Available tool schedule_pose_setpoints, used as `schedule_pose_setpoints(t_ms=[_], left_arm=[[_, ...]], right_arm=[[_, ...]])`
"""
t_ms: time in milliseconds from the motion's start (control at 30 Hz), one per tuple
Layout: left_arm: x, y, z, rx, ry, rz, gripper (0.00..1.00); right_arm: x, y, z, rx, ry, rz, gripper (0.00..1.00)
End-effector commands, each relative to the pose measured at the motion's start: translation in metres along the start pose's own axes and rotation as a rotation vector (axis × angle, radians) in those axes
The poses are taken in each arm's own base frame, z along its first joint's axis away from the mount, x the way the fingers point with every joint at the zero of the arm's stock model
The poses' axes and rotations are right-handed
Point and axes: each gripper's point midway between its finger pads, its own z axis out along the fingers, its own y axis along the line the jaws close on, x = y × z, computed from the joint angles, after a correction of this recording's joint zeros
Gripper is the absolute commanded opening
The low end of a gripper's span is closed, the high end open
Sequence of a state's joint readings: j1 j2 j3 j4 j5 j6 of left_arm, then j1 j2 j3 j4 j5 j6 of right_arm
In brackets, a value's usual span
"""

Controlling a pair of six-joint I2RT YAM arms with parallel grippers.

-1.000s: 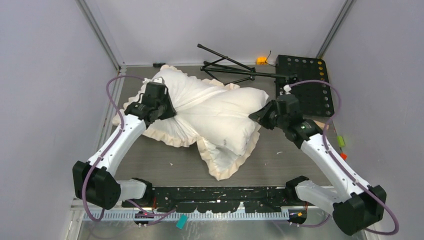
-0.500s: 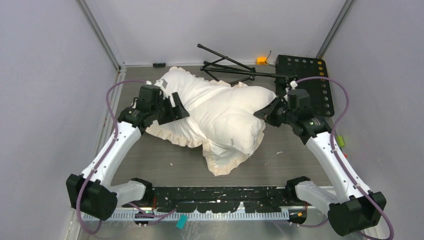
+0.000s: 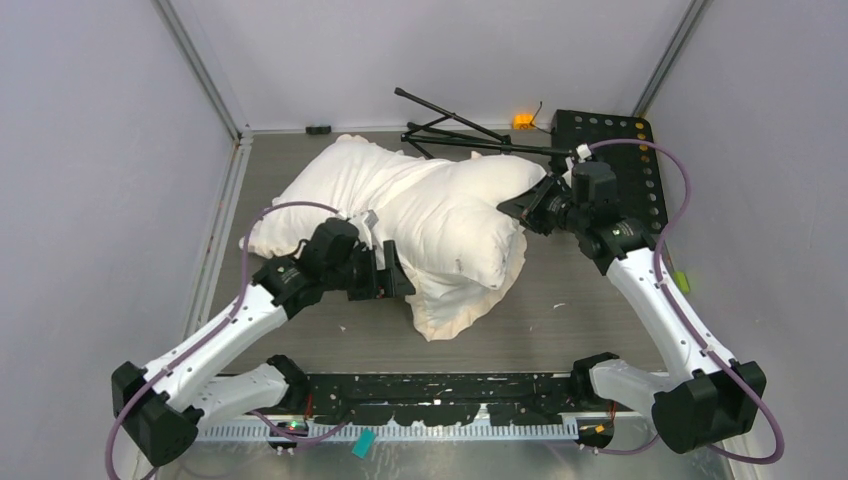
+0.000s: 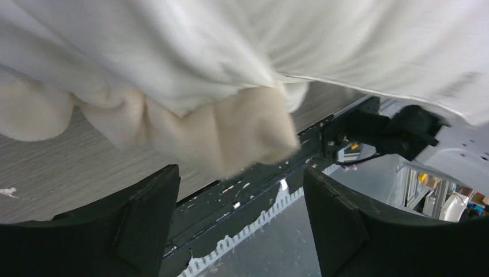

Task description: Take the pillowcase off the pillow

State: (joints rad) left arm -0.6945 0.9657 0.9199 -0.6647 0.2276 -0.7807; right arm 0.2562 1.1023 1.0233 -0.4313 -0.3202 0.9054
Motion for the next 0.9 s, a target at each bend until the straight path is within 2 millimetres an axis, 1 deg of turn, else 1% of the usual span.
schedule_pose_setpoints(t_ms=[0, 67, 133, 200, 300, 367, 400, 433, 467, 533, 600, 633, 667, 800, 867], left_arm=[[-0.001, 0.003, 0.028, 0.021, -0.018, -0.07, 0.79], [-0.004, 0.001, 0.036, 0.047, -0.037, -0.083, 0.77], [-0.008, -0.006, 0.04, 0.091, -0.055, -0.094, 0.71], [-0.012, -0.009, 0.044, 0.114, -0.068, -0.094, 0.63], [-0.014, 0.0, 0.054, 0.068, -0.074, -0.093, 0.49], [-0.016, 0.011, 0.061, 0.016, -0.083, -0.094, 0.33], [-0.017, 0.018, 0.064, -0.014, -0.089, -0.094, 0.22], [-0.017, 0.025, 0.066, -0.047, -0.091, -0.094, 0.08], [-0.018, 0.034, 0.066, -0.087, -0.094, -0.099, 0.01], [-0.023, 0.052, 0.064, -0.153, -0.107, -0.106, 0.0], [-0.032, 0.067, 0.056, -0.2, -0.133, -0.108, 0.0], [-0.037, 0.077, 0.051, -0.229, -0.148, -0.108, 0.0], [-0.043, 0.088, 0.044, -0.262, -0.164, -0.107, 0.0], [-0.062, 0.13, 0.018, -0.353, -0.199, -0.167, 0.0], [-0.07, 0.148, 0.005, -0.39, -0.221, -0.206, 0.0]], right_arm=[[-0.023, 0.067, -0.019, -0.219, -0.078, -0.033, 0.0], [-0.023, 0.068, -0.02, -0.225, -0.075, -0.032, 0.0], [-0.021, 0.068, -0.021, -0.223, -0.074, -0.034, 0.0], [-0.02, 0.067, -0.021, -0.221, -0.072, -0.033, 0.0], [-0.021, 0.065, -0.021, -0.216, -0.077, -0.032, 0.0], [-0.023, 0.065, -0.022, -0.212, -0.09, -0.028, 0.0], [-0.025, 0.065, -0.022, -0.204, -0.101, -0.023, 0.0], [-0.028, 0.064, -0.023, -0.194, -0.111, -0.021, 0.0], [-0.03, 0.065, -0.024, -0.186, -0.121, -0.019, 0.0], [-0.034, 0.069, -0.029, -0.181, -0.136, -0.02, 0.0], [-0.038, 0.07, -0.034, -0.168, -0.154, -0.026, 0.0], [-0.039, 0.068, -0.036, -0.15, -0.162, -0.028, 0.0], [-0.041, 0.065, -0.037, -0.133, -0.177, -0.029, 0.0], [-0.048, 0.041, -0.041, -0.025, -0.232, -0.001, 0.0], [-0.057, 0.035, -0.048, 0.013, -0.27, 0.027, 0.0]])
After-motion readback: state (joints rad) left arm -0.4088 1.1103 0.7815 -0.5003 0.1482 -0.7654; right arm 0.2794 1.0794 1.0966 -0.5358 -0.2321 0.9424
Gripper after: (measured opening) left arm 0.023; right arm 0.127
